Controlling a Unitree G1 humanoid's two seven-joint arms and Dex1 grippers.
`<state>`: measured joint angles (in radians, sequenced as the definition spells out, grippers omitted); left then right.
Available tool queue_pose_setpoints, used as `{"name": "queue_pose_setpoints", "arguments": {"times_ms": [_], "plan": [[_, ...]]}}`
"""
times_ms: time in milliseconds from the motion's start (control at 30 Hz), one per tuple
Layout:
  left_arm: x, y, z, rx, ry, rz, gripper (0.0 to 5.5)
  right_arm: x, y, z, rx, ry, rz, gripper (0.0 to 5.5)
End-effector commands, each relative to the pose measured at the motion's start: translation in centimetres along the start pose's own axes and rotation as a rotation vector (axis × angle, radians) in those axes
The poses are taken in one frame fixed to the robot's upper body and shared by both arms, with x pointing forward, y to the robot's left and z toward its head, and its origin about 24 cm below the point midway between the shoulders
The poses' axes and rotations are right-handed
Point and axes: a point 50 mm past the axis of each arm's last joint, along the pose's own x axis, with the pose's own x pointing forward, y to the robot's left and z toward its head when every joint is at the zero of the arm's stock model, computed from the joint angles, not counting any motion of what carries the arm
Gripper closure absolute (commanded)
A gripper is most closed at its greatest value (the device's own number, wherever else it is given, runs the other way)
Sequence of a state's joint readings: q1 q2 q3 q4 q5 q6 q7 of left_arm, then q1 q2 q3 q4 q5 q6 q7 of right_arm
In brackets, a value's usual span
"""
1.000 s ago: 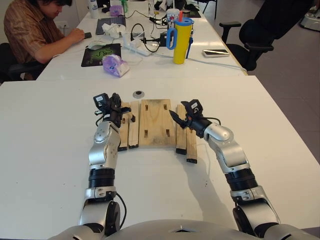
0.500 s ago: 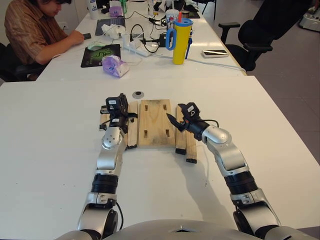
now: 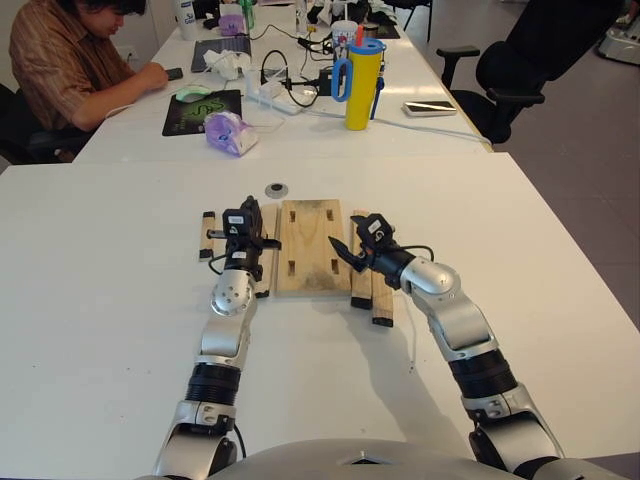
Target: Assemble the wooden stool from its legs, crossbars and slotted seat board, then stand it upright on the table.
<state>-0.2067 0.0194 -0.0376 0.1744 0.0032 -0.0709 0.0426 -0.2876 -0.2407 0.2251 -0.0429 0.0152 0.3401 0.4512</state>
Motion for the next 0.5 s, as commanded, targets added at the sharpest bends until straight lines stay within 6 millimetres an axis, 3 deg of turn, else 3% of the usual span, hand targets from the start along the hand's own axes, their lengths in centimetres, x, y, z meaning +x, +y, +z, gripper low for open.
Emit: {"name": "queue_pose_setpoints", "arguments": {"times_ms": [33,500], "plan": [[-2.0,0.6,-4.7,0.02,0.274,-0.021,5.03,0.0,0.1,0.0,0.004,0.003,-0.01,2.28],[-0.9,0.9,-5.0,0.05,0.348,-0.085,5.03,0.3,0.2,-0.1,0.007,-0.002,-0.016,2.28]]}}
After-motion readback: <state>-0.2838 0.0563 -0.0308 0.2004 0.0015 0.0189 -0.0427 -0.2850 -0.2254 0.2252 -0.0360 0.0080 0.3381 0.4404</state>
